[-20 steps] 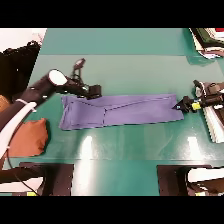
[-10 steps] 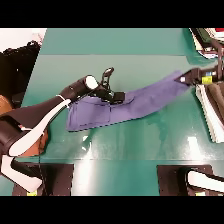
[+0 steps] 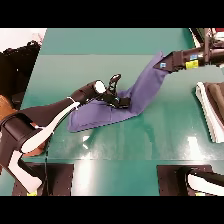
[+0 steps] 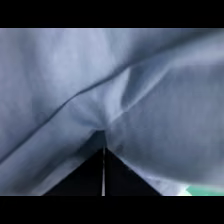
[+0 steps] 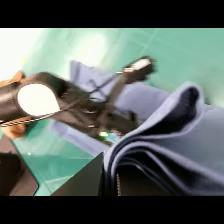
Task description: Fold the shirts.
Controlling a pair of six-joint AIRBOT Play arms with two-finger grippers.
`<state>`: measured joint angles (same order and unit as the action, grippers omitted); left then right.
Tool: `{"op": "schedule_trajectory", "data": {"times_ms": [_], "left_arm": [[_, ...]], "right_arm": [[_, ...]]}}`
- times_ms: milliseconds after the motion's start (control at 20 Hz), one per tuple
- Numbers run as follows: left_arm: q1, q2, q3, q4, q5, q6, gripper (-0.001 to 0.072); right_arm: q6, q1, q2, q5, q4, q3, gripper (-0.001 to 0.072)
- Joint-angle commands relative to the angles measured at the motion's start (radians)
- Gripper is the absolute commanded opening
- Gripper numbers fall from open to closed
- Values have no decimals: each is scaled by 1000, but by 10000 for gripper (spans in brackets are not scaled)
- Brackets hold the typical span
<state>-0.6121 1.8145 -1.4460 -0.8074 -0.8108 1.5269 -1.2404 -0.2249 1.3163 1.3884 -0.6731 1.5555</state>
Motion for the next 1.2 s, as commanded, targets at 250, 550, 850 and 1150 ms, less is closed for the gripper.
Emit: {"op": "schedule_trajectory", "data": {"times_ms": [250, 550, 850, 1150], "left_arm": [[135, -116, -125, -184, -170, 2, 22], [461, -377, -128, -267, -263, -23, 23], [694, -557, -128, -274, -330, -43, 23], [719, -573, -128, -273, -439, -70, 23]], "right_arm": [[-9, -183, 0, -109, 3, 24, 16], [32, -468, 136, -341, 105, 25, 17], [79, -749, 459, -470, 103, 201, 454], [27, -636, 482, -160, -79, 300, 426]]}}
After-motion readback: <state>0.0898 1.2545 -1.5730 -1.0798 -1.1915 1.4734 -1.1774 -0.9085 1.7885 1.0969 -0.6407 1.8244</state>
